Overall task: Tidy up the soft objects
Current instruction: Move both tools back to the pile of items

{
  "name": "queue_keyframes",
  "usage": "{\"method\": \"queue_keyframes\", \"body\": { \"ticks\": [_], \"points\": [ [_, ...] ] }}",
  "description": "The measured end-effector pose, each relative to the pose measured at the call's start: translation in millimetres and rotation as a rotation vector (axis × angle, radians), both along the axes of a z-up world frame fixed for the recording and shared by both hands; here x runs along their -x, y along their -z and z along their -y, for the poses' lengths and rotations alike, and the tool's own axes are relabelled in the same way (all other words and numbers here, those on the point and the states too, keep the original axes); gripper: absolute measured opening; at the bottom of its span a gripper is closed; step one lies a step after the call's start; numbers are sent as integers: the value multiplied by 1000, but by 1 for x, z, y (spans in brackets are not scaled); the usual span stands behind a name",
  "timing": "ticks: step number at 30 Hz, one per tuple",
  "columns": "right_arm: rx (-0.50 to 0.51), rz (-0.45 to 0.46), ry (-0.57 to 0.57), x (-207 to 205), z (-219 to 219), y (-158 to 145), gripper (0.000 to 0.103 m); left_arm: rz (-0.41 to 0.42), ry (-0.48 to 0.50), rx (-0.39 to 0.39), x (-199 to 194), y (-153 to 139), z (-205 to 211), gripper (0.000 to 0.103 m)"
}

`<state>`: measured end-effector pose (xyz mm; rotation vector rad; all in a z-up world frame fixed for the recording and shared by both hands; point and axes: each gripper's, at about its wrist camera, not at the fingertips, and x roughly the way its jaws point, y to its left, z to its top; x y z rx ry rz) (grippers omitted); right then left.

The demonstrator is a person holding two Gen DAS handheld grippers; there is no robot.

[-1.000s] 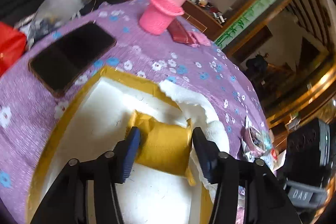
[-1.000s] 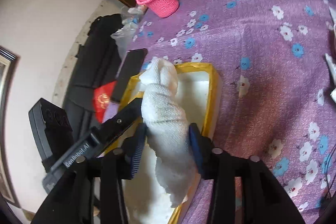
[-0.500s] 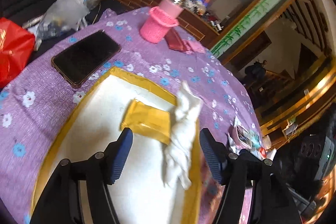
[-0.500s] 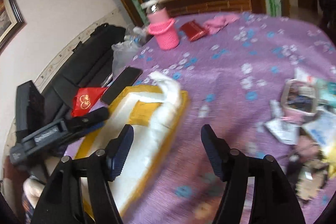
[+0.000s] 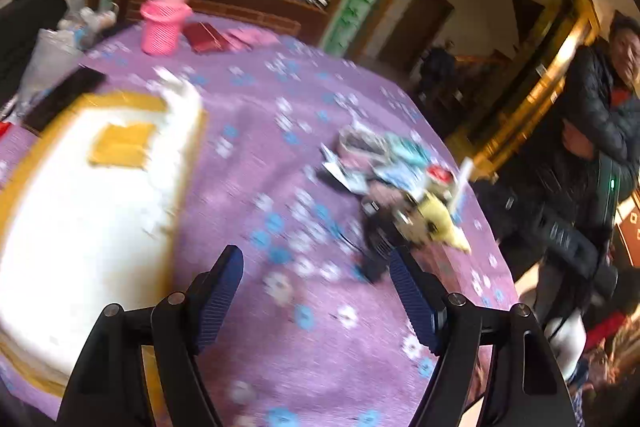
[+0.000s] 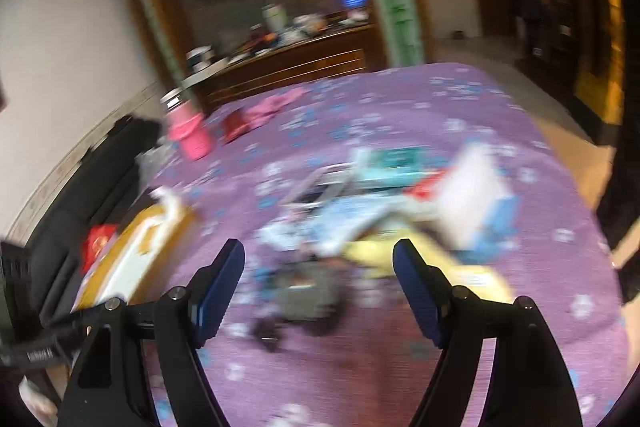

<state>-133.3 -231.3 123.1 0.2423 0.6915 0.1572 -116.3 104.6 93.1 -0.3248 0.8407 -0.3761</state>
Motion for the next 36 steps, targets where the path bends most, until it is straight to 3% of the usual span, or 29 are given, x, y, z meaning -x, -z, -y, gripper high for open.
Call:
{"method": "queue_keyframes", "body": {
  "ticks": [6, 10, 17, 22, 32, 36],
  "points": [
    [-37, -1, 146, 3, 78, 7, 76, -73, 55, -15, 3, 25, 44, 79],
    [-63, -31, 179, -7, 100, 20, 76, -102, 69, -44, 6, 39, 63, 79],
    [-141, -105, 145, -45, 104, 41, 76, -127, 61, -68, 8, 51, 70, 79],
    [-243, -130, 178, -72, 106, 43, 76, -80, 60, -109, 11, 43, 71, 79],
    [-165, -164, 239, -97, 83, 51, 76, -61, 66, -96, -20, 25, 75, 79],
    [-177, -156, 242, -98, 87, 56, 76, -28, 87, -109, -55, 7, 86, 79]
  ]
}}
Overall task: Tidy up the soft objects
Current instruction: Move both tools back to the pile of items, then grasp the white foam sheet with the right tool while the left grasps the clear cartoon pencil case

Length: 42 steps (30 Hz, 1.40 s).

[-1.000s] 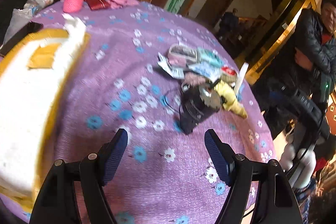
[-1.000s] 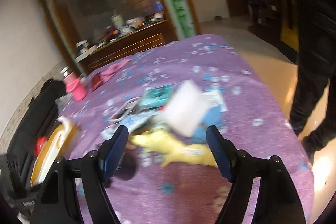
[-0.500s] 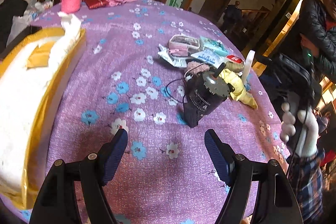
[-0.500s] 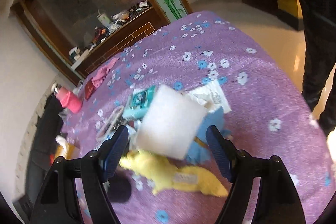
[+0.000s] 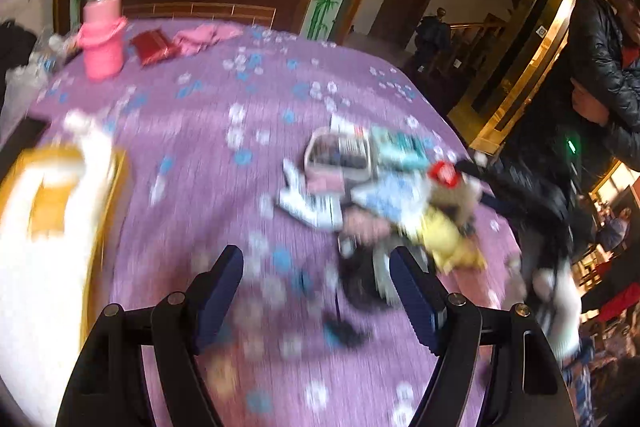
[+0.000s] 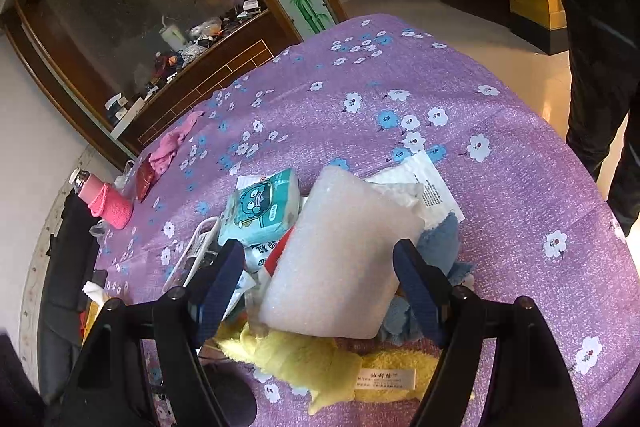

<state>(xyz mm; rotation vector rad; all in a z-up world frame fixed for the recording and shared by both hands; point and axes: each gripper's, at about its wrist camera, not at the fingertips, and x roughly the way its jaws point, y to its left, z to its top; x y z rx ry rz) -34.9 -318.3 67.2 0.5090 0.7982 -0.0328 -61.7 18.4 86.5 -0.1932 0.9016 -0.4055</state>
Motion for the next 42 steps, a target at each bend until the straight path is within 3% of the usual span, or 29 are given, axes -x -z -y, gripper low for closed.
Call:
{"method": "queue_keyframes", "body": {
  "ticks": [4, 11, 19, 28, 29, 30, 33, 34, 36, 42],
  "points": [
    [16, 1, -4, -3, 0, 4, 76, 18, 5, -30, -49, -4, 16, 79],
    [17, 25, -17, -5, 3, 9, 76, -97, 20, -11, -128, 22, 49, 79],
    [10, 15, -41, -7, 4, 17, 76, -96, 106, -52, -159, 40, 85, 82],
    [57, 31, -44, -3, 0, 15, 74, -125, 130, -112, -174, 54, 106, 83],
    [58, 35, -38, -2, 1, 14, 68, -131, 135, -123, -174, 55, 107, 82],
    [61, 40, -32, 0, 2, 14, 54, -130, 147, -148, -174, 55, 110, 82],
    [46, 54, -29, 4, 5, 12, 36, -118, 169, -181, -172, 52, 113, 78],
    [45, 63, -26, 5, 6, 11, 35, -114, 170, -182, -171, 50, 113, 70],
    [54, 78, -23, 8, 6, 8, 27, -92, 176, -179, -168, 45, 110, 70],
    [42, 96, -26, 9, 7, 5, 23, -52, 159, -112, -155, 25, 90, 70]
  ]
}}
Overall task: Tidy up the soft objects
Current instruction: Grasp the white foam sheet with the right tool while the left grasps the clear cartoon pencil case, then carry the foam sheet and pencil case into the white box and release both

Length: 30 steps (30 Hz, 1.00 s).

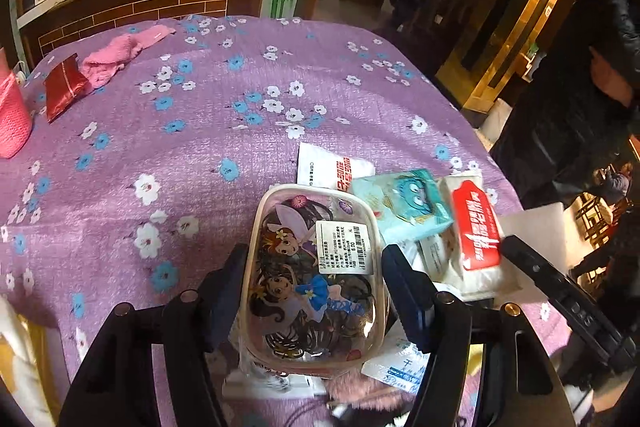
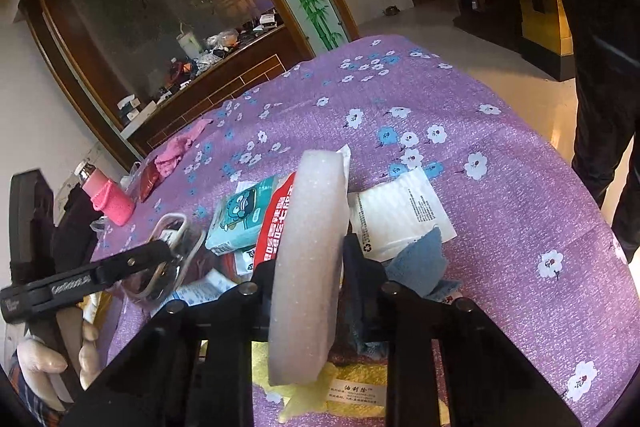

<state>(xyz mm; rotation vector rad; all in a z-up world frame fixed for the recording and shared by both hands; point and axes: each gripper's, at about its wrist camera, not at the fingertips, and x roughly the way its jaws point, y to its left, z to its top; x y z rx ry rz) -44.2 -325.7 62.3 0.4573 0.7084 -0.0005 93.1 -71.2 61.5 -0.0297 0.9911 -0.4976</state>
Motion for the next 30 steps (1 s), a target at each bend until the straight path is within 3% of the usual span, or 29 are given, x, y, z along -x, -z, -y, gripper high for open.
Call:
{"method": "queue_keyframes", "body": {
  "ticks": [8, 15, 18, 22, 24, 29, 30],
  "points": [
    [-42, 72, 35, 11, 13, -10, 22, 23, -25, 72, 25, -20, -25, 70],
    [-101, 142, -6, 20, 13, -19, 21, 58, -73, 155, 64, -45, -71, 70],
    [-148, 130, -62, 21, 9, -17, 21, 77, -103, 191, 88, -57, -101, 70],
    [-119, 54, -111, 24, -4, -8, 24, 103, -142, 205, 113, -67, -137, 70],
    [-133, 24, -113, 27, -4, -1, 31, 113, -168, 216, 125, -71, -159, 70],
    [-166, -11, -90, 35, 4, 6, 30, 125, -232, 246, 151, -71, -205, 70],
    [-158, -15, -84, 38, 4, 5, 22, 124, -240, 253, 154, -70, -211, 70]
  ]
}}
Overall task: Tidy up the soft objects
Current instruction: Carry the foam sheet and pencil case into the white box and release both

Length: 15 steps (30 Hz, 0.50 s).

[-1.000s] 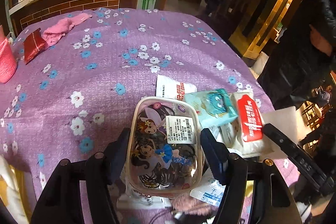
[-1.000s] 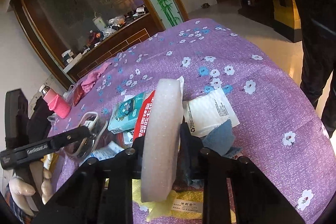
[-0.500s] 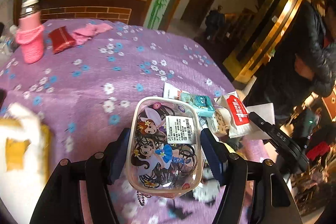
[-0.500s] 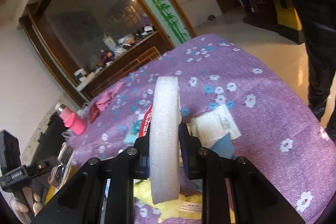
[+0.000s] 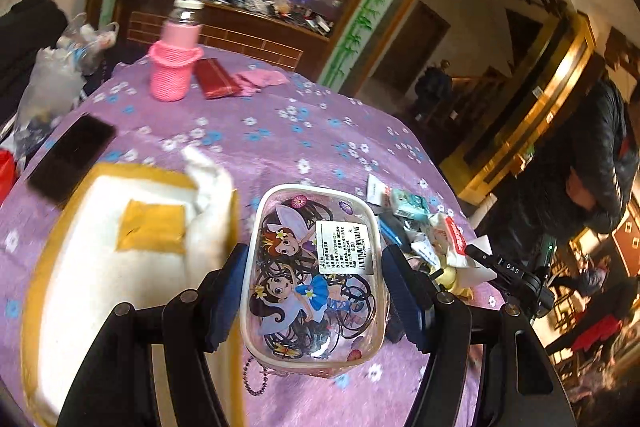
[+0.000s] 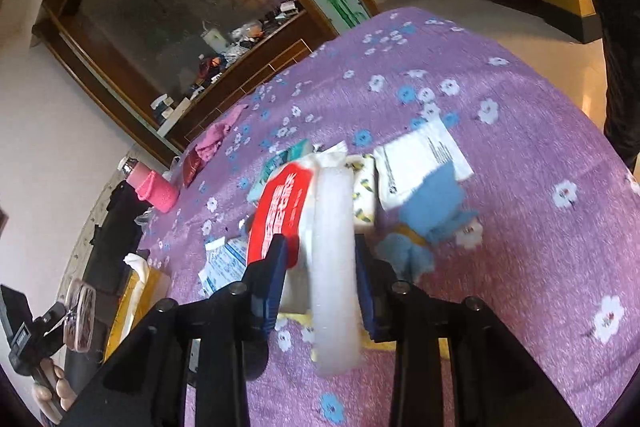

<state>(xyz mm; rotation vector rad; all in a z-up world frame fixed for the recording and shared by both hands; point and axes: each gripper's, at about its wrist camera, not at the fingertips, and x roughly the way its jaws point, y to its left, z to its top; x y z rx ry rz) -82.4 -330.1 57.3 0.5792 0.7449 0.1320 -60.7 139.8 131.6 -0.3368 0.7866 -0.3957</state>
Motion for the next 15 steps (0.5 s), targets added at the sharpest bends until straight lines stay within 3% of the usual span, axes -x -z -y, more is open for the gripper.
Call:
{"method": "queue_keyframes", "body": {
  "ticks": [7, 15],
  "points": [
    [86, 8, 16, 26, -4, -25, 22, -7, -61, 47, 17, 9, -41, 70],
    [161, -63, 40, 44, -5, -12, 21, -17, -112, 91, 31, 25, -83, 70]
  ]
}}
